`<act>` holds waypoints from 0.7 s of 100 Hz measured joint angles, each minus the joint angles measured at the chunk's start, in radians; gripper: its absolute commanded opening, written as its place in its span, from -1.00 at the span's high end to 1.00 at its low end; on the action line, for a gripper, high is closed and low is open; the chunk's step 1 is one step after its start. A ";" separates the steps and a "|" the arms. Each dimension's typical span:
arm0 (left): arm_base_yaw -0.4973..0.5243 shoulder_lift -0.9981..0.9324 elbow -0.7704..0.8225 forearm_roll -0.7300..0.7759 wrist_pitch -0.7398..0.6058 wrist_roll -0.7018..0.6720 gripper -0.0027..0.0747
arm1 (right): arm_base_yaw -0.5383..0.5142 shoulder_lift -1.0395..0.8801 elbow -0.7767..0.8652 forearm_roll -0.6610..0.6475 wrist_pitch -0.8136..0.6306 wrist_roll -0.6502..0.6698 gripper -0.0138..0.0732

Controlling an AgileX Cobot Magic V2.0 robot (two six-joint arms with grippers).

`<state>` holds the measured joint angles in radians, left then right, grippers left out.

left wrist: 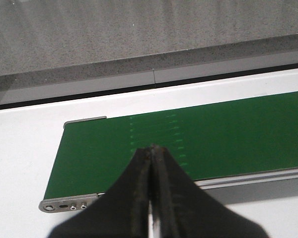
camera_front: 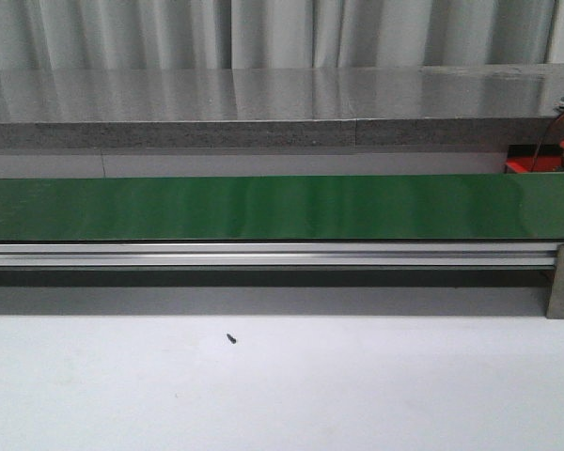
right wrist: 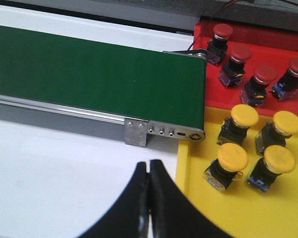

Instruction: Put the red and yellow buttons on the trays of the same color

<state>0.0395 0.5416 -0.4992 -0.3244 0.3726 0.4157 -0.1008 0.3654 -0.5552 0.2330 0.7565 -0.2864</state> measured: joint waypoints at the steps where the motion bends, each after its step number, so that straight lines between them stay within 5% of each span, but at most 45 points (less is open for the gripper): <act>1: 0.000 0.000 0.000 0.000 0.000 0.000 0.98 | 0.000 0.000 0.000 0.000 0.000 0.000 0.84; 70: 0.000 0.000 0.000 0.000 0.000 0.000 0.98 | 0.006 -0.007 0.005 -0.012 -0.045 0.000 0.84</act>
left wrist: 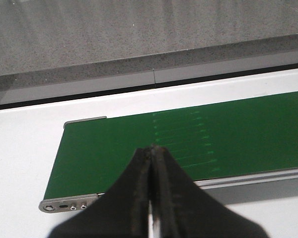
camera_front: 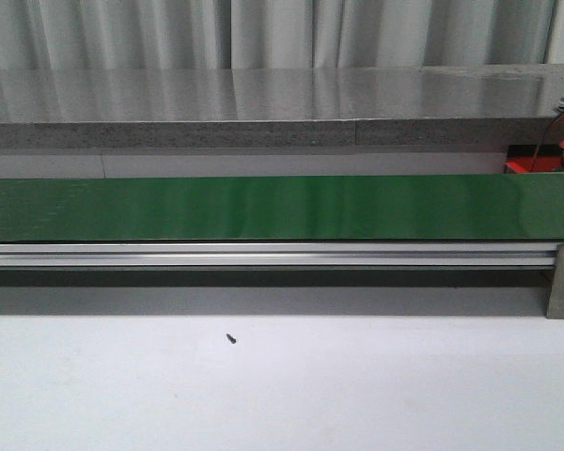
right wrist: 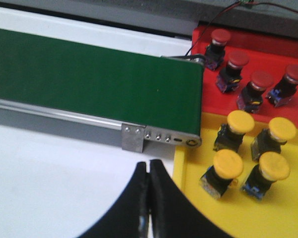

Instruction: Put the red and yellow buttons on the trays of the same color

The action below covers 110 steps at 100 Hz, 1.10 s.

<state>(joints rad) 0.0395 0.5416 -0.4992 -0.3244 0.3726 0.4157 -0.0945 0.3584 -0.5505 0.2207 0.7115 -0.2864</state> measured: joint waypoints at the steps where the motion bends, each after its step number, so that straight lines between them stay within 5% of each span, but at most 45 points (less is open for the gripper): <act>1: 0.000 0.000 0.000 0.000 0.000 0.000 0.98 | 0.000 -0.004 0.002 0.000 -0.006 0.000 0.84; 24: 0.000 0.000 0.000 0.000 0.000 0.000 0.98 | 0.000 -0.121 0.125 -0.012 -0.244 0.032 0.84; 58: 0.000 0.000 0.000 0.000 0.000 0.000 0.98 | 0.016 -0.307 0.422 -0.221 -0.434 0.346 0.84; 110: 0.000 0.000 0.000 0.000 0.000 0.000 0.98 | 0.108 -0.369 0.578 -0.234 -0.574 0.366 0.84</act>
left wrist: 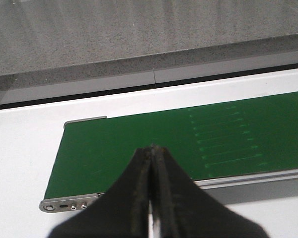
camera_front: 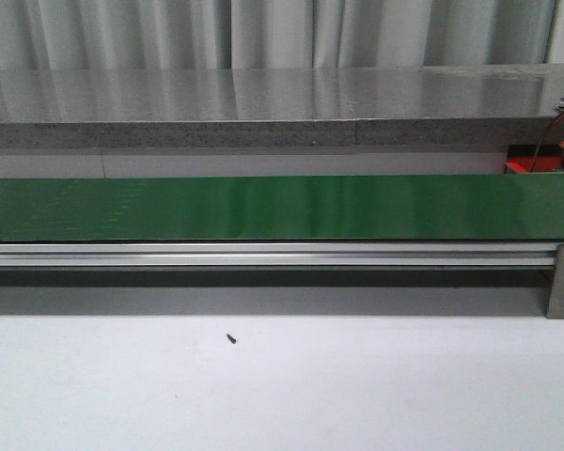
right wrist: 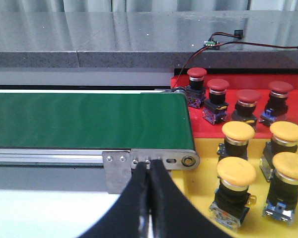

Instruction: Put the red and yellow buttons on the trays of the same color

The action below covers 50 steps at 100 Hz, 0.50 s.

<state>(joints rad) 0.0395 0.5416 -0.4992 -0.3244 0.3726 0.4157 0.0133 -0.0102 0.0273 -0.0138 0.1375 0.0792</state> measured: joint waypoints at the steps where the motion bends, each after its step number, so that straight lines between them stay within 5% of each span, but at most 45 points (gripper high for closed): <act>1: 0.000 0.000 0.000 0.000 0.000 0.000 0.98 | 0.000 0.000 0.000 0.000 -0.002 0.000 0.84; 50: 0.000 0.000 0.000 0.000 0.000 0.000 0.98 | 0.000 0.000 0.002 -0.002 -0.008 0.002 0.84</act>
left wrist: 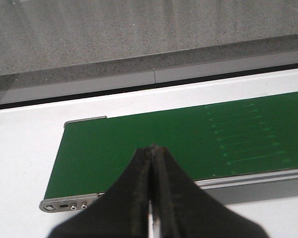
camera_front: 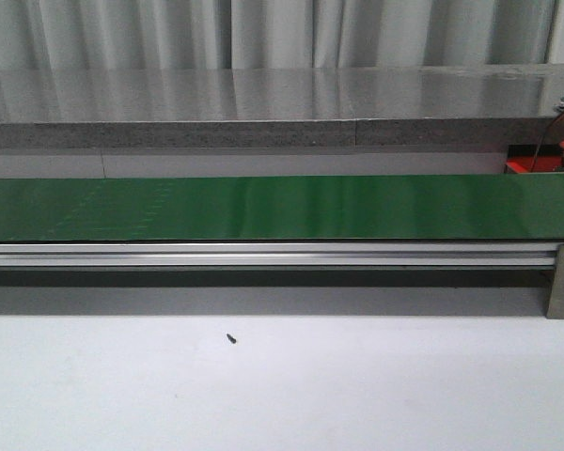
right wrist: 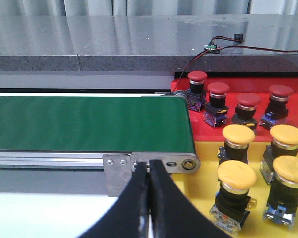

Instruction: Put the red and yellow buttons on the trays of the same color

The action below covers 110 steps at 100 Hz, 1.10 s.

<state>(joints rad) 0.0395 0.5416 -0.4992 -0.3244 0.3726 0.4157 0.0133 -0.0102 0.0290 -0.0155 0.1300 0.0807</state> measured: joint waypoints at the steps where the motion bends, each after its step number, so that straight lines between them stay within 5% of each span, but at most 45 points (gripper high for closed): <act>1: 0.000 0.000 0.000 0.000 0.000 0.000 0.98 | 0.000 0.000 0.000 0.000 0.000 0.000 0.84; 66: 0.000 -0.004 0.016 0.025 -0.049 -0.004 0.98 | 0.000 0.000 0.000 0.000 -0.001 0.000 0.84; 90: -0.025 -0.142 0.122 0.231 -0.140 -0.232 0.98 | 0.000 0.000 0.000 0.000 -0.001 0.000 0.84; 110: -0.058 -0.341 0.308 0.301 -0.216 -0.287 0.98 | 0.000 0.000 0.000 0.000 -0.001 0.000 0.84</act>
<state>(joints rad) -0.0186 0.2007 -0.1909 -0.0239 0.1563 0.1283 0.0133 -0.0102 0.0290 -0.0155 0.1288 0.0807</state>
